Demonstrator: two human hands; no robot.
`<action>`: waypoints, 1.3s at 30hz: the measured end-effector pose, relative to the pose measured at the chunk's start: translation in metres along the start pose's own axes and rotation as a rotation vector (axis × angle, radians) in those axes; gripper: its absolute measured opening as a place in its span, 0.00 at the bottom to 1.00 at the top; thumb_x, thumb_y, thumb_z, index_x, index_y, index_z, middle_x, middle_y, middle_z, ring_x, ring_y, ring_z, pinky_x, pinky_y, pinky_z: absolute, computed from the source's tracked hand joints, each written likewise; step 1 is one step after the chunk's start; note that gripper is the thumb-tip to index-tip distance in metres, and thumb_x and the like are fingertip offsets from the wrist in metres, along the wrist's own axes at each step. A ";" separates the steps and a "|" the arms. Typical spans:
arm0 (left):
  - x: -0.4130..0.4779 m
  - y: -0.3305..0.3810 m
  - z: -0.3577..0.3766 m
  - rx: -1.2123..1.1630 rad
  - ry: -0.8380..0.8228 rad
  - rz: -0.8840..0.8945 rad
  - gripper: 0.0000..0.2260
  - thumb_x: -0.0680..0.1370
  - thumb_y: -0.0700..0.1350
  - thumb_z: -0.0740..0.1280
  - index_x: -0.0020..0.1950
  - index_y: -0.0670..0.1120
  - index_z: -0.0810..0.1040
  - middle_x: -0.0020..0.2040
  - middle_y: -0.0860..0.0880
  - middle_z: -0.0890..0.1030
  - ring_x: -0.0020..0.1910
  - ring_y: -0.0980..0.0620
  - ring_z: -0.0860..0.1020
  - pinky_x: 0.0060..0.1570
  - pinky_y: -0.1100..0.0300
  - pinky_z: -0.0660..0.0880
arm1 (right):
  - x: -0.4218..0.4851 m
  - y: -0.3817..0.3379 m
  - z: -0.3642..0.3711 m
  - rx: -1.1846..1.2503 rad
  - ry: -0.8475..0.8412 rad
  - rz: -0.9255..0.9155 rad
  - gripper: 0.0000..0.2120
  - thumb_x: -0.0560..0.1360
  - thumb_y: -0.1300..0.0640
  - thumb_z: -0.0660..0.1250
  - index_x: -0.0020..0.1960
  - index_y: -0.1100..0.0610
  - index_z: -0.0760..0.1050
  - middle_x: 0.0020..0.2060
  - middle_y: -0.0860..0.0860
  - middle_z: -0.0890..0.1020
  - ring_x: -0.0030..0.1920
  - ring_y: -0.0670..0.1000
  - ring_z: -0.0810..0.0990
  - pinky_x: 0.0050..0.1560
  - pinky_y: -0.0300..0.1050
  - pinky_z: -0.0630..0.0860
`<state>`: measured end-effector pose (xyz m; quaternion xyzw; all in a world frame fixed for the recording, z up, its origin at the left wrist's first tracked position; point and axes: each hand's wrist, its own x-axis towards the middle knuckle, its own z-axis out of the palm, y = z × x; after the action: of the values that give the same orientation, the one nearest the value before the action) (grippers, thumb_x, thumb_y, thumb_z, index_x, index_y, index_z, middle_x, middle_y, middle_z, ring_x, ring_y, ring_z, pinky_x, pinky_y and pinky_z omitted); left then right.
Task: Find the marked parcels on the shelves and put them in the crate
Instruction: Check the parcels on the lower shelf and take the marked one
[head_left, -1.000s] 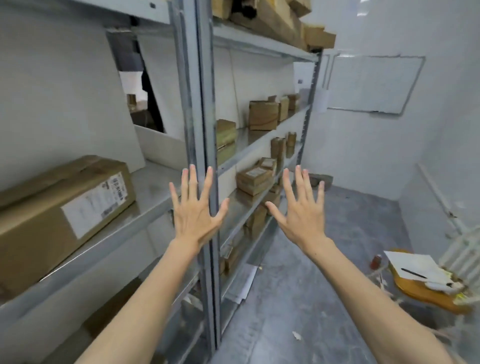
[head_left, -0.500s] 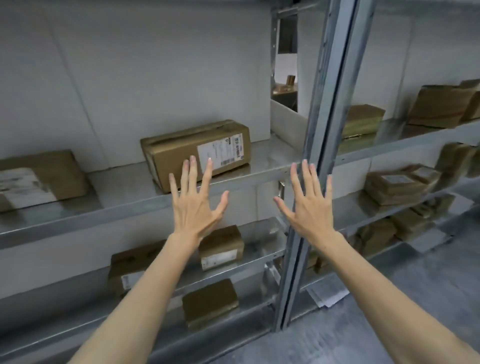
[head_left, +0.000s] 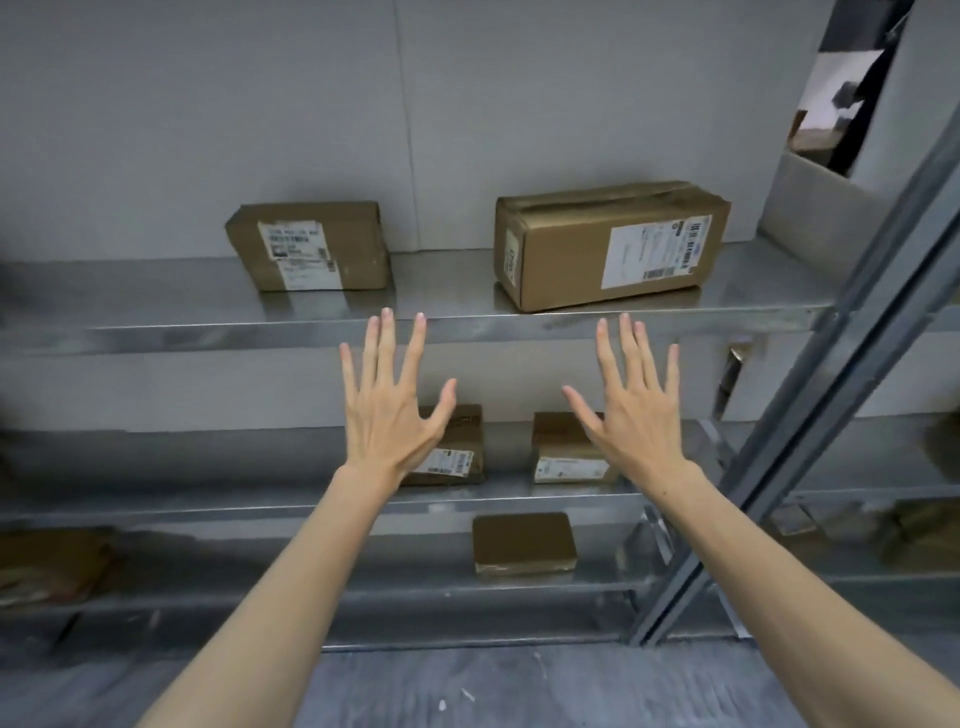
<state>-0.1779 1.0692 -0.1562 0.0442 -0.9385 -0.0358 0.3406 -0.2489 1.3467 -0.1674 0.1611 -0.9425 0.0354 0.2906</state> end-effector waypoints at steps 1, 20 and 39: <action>-0.004 -0.006 0.004 -0.003 -0.014 -0.009 0.35 0.80 0.63 0.56 0.83 0.51 0.49 0.82 0.42 0.50 0.82 0.44 0.47 0.77 0.37 0.49 | -0.002 -0.006 0.005 0.003 -0.011 -0.002 0.39 0.80 0.33 0.49 0.82 0.54 0.45 0.81 0.57 0.50 0.81 0.56 0.47 0.78 0.65 0.47; -0.132 -0.035 0.184 -0.082 0.102 -0.014 0.33 0.80 0.62 0.55 0.82 0.50 0.53 0.82 0.42 0.54 0.81 0.44 0.51 0.78 0.40 0.50 | -0.096 -0.005 0.171 0.045 0.137 -0.120 0.35 0.82 0.36 0.48 0.82 0.54 0.47 0.81 0.56 0.51 0.81 0.54 0.49 0.78 0.63 0.47; -0.379 -0.043 0.464 -0.363 0.141 -0.162 0.29 0.82 0.57 0.58 0.82 0.55 0.54 0.82 0.48 0.57 0.81 0.50 0.54 0.78 0.48 0.55 | -0.300 0.027 0.476 0.195 0.163 -0.077 0.30 0.83 0.47 0.53 0.82 0.55 0.49 0.81 0.56 0.54 0.80 0.55 0.53 0.78 0.58 0.54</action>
<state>-0.1839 1.0846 -0.7562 0.0596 -0.8838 -0.2285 0.4038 -0.2797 1.3804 -0.7290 0.2214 -0.9010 0.1283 0.3503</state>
